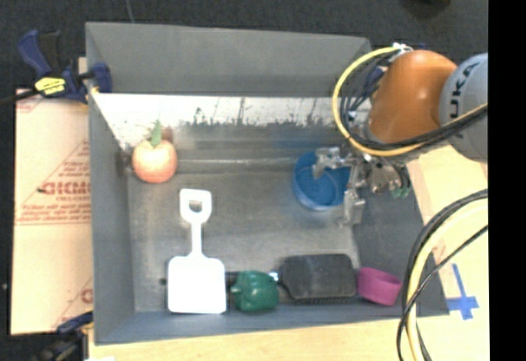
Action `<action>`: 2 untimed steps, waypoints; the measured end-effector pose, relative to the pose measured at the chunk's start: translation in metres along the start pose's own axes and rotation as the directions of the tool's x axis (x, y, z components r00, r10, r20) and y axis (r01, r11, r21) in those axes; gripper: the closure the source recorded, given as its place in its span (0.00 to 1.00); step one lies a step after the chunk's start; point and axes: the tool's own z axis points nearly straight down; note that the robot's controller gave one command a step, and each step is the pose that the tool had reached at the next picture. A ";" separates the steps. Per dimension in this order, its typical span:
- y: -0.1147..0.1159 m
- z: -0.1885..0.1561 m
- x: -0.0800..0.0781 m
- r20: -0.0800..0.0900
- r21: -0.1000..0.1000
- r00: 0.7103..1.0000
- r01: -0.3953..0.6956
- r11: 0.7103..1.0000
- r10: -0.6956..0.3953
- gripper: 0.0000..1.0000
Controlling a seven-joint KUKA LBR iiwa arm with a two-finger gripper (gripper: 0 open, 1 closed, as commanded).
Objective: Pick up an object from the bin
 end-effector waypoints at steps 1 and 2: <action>0.007 0.010 -0.005 0.006 -0.002 0.995 -0.103 0.995 0.103 0.00; 0.025 0.044 -0.034 0.004 0.002 0.999 -0.054 0.999 0.054 0.00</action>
Offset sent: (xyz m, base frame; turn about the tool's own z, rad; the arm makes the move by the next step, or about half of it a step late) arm 0.0297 0.0364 -0.0502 0.0483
